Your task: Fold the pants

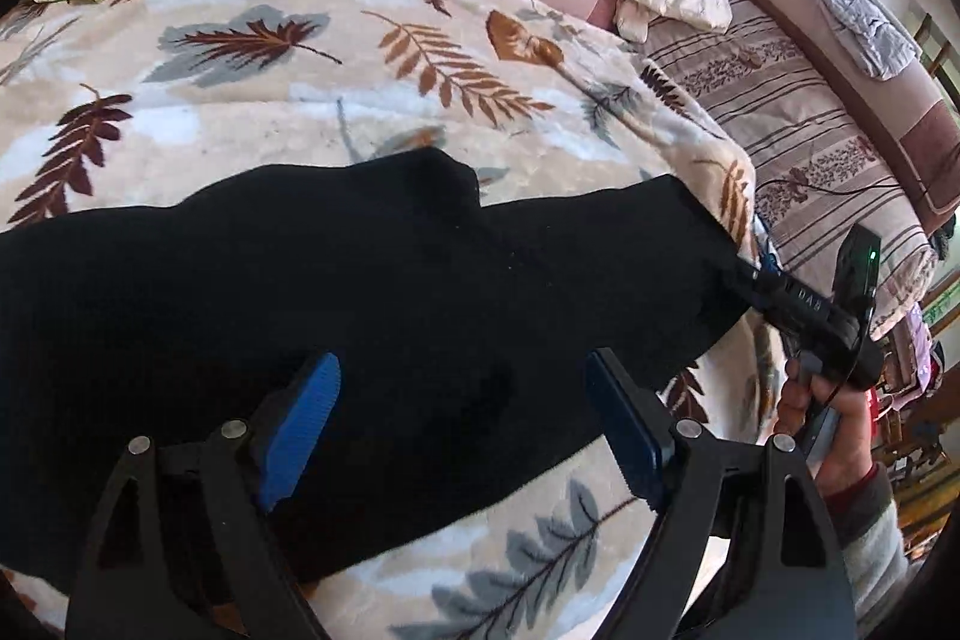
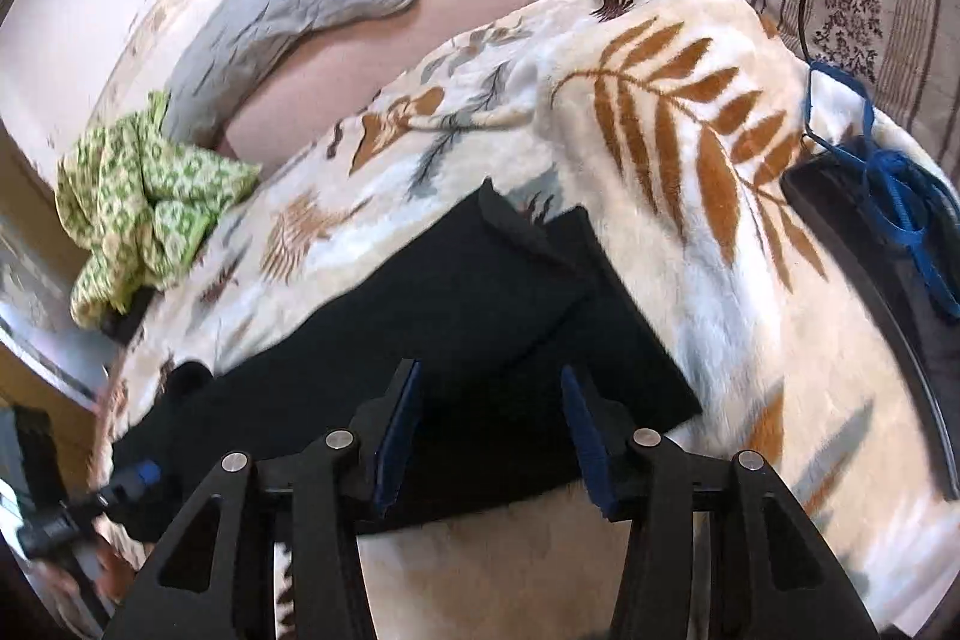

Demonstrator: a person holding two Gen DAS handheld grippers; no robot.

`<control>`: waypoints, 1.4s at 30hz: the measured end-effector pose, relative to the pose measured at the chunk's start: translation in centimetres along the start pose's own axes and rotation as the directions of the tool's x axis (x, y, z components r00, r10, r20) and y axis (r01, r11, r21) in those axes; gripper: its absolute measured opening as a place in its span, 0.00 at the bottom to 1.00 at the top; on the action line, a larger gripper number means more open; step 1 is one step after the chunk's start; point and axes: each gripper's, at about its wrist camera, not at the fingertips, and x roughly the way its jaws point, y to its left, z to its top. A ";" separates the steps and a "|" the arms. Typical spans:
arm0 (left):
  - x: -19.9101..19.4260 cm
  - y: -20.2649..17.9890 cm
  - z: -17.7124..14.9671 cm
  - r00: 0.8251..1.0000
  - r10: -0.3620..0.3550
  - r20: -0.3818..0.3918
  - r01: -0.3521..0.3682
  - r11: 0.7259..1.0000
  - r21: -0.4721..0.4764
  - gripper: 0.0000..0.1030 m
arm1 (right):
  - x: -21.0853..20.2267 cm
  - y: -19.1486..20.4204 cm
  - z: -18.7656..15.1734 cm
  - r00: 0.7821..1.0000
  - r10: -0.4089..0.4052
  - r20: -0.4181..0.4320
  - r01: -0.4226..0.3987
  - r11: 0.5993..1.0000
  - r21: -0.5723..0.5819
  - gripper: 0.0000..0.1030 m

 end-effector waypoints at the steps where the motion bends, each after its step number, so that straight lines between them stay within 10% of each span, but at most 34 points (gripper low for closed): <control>1: 0.2 -0.1 0.0 1.000 0.004 0.000 -0.004 1.000 0.003 0.81 | 0.3 0.0 0.3 1.000 -0.001 0.010 0.001 1.000 0.001 0.47; 3: 0.3 -0.2 0.0 1.000 0.006 0.003 -0.006 1.000 0.007 0.82 | 1.2 -0.2 0.8 1.000 0.001 0.021 -0.001 1.000 0.012 0.45; 5: 0.2 -0.2 0.0 1.000 0.004 0.000 -0.004 1.000 0.004 0.82 | 1.5 -0.3 1.2 1.000 -0.014 0.017 0.013 1.000 0.019 0.04; 13: -0.3 -0.4 -0.3 0.999 -0.043 -0.007 0.043 0.999 -0.005 0.82 | -4.5 0.0 0.0 0.995 -0.045 0.087 0.050 0.997 -0.056 0.04; 19: 0.1 -0.8 -0.8 1.000 -0.005 0.003 0.005 1.000 0.018 0.82 | -1.3 -1.4 -0.7 0.997 -0.082 0.010 0.082 0.996 -0.038 0.06; 30: -1.9 -1.6 -0.1 0.998 0.034 0.047 -0.036 0.999 0.029 0.82 | -6.6 0.3 0.6 0.980 -0.143 0.140 0.158 0.982 -0.101 0.35; 42: 1.1 -6.2 1.3 0.989 0.133 0.072 -0.142 0.980 0.138 0.82 | -0.8 3.6 0.0 0.994 -0.108 -0.003 0.103 0.954 -0.283 0.44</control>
